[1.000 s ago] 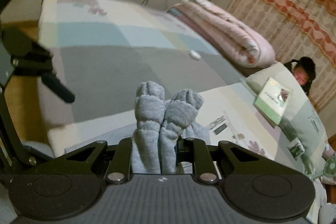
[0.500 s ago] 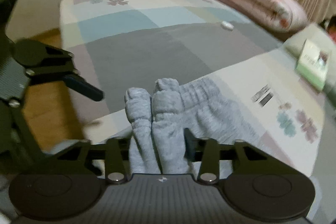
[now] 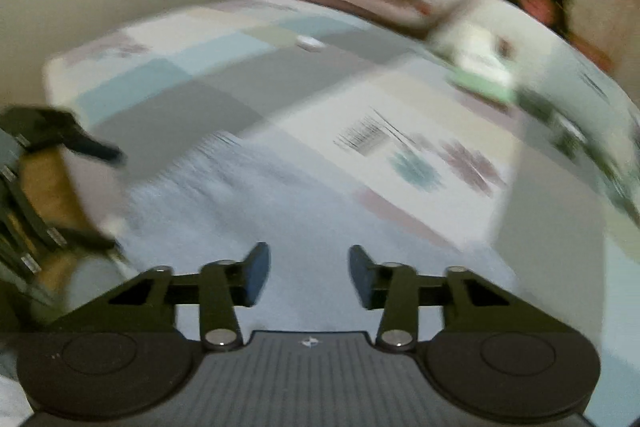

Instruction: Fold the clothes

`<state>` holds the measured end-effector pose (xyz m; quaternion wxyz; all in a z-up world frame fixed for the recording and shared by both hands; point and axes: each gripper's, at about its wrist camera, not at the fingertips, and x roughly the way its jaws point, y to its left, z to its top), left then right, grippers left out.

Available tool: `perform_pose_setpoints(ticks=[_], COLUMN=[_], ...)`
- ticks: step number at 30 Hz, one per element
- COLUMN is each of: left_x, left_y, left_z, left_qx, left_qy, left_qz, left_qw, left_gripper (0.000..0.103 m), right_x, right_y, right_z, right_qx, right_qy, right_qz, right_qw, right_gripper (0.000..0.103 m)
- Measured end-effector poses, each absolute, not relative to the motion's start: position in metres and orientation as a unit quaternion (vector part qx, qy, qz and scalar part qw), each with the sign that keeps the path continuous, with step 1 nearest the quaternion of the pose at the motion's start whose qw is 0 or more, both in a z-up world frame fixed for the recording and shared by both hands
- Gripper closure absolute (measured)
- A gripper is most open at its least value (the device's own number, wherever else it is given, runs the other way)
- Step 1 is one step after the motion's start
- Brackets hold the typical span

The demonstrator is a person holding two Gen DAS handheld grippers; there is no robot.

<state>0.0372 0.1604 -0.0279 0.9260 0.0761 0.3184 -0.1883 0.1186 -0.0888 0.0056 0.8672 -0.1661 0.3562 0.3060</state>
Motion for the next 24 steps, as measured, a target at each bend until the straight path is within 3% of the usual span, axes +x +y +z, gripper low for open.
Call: perform_pose_setpoints(ticks=[6, 12, 18, 24], left_x=[0.080, 0.052, 0.050, 0.065], left_y=[0.138, 0.146, 0.168, 0.190], left_z=[-0.055, -0.082, -0.050, -0.031], left_qx=[0.069, 0.103, 0.068, 0.031], left_qy=[0.365, 0.385, 0.362, 0.345], left_qz=[-0.186, -0.193, -0.183, -0.160], left_qw=[0.910, 0.897, 0.912, 0.924], left_gripper=[0.008, 0.005, 0.005, 0.005], right_x=[0.115, 0.091, 0.107, 0.150], right_y=[-0.158, -0.192, -0.144, -0.044], right_z=[-0.038, -0.074, -0.031, -0.023], right_qx=[-0.126, -0.109, -0.137, -0.158], right_qy=[0.410, 0.441, 0.384, 0.349], right_qz=[0.262, 0.235, 0.286, 0.370], right_qw=[0.865, 0.859, 0.867, 0.846], right_gripper=[0.064, 0.064, 0.064, 0.064])
